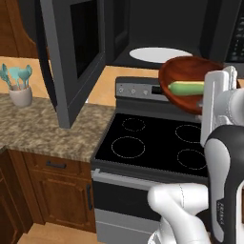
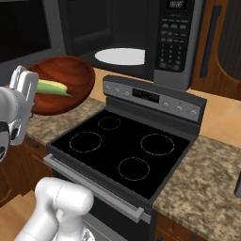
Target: Pick the corn from the sink and place it in the bowl. Then pick the bowl and place it in the microwave. Then close the microwave door and press the start button.
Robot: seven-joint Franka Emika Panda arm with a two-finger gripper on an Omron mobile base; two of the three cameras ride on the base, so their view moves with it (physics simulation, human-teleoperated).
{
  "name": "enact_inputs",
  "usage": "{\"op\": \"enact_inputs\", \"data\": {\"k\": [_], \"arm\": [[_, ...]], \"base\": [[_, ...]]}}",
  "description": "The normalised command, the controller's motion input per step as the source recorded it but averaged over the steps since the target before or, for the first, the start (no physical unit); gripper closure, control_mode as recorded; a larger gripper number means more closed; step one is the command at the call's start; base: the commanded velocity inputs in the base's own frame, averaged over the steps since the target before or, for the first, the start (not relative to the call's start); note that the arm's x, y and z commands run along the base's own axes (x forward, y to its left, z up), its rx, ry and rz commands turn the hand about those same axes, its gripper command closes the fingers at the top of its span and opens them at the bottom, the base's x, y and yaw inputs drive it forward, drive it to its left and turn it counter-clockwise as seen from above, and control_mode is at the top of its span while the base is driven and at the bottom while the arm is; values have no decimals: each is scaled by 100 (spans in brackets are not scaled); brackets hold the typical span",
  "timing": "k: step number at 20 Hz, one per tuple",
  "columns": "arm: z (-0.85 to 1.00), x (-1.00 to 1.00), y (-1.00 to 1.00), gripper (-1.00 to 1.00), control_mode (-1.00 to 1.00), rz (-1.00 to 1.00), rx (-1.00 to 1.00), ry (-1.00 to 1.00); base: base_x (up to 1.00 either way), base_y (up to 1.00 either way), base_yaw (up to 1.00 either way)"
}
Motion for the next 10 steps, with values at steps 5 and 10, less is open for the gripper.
{"op": "enact_inputs", "data": {"k": [5,10], "arm": [[44,7,-4,100,-100,0,-2,-5],[26,71,-22,100,-100,0,0,-1]], "base": [[0,0,0],[0,0,0]]}}
